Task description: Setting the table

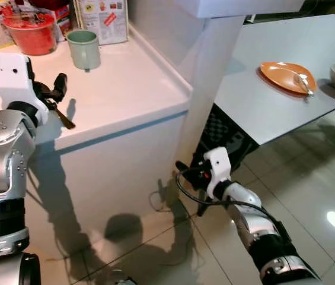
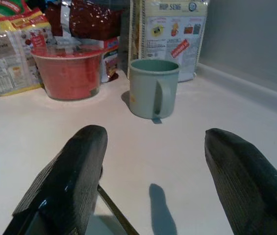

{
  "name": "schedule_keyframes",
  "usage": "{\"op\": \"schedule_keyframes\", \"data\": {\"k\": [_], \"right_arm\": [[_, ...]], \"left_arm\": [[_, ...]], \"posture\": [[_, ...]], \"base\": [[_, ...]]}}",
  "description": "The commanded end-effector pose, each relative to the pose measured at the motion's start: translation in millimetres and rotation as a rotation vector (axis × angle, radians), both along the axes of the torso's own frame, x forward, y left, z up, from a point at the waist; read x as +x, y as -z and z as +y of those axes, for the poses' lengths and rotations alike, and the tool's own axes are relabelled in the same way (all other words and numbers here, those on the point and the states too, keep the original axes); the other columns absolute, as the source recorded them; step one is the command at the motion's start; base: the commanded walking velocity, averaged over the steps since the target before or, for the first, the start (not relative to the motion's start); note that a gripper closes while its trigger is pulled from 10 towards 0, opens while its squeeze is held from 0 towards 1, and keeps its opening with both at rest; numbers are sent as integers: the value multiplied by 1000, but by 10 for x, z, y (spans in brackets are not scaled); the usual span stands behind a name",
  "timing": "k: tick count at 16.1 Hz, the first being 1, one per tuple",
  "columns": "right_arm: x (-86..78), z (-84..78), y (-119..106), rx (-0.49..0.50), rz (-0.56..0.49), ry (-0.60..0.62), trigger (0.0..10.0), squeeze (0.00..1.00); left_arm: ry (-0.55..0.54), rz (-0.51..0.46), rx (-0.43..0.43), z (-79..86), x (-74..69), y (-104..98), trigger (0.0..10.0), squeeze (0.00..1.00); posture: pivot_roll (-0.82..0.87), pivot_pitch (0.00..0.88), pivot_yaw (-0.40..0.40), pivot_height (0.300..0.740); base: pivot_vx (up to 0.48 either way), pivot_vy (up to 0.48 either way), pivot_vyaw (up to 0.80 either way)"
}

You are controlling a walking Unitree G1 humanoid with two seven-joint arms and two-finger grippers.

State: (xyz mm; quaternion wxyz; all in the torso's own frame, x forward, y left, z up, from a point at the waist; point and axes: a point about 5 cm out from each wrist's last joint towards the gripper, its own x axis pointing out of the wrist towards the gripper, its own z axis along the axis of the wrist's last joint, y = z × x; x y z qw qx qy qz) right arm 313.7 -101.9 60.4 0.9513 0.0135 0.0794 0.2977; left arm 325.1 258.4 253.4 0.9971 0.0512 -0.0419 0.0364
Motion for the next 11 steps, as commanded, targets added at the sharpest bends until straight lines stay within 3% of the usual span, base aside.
{"op": "schedule_keyframes", "data": {"k": [1,7,11], "right_arm": [[26,-12,-50,-3,-22,4,10000,0],[26,-7,-37,-11,-16,-6,10000,0],[16,-16,-26,-23,-15,-17,10000,0]], "left_arm": [[-4,-21,15,-13,0,-37,10000,0],[-5,-26,60,-53,6,-39,10000,0],[-37,-19,72,-35,3,-20,10000,0]], "posture": [[267,81,-85,740],[273,78,-90,740],[271,78,-92,740]], "base": [[247,412,0],[449,0,0],[0,0,0]]}}
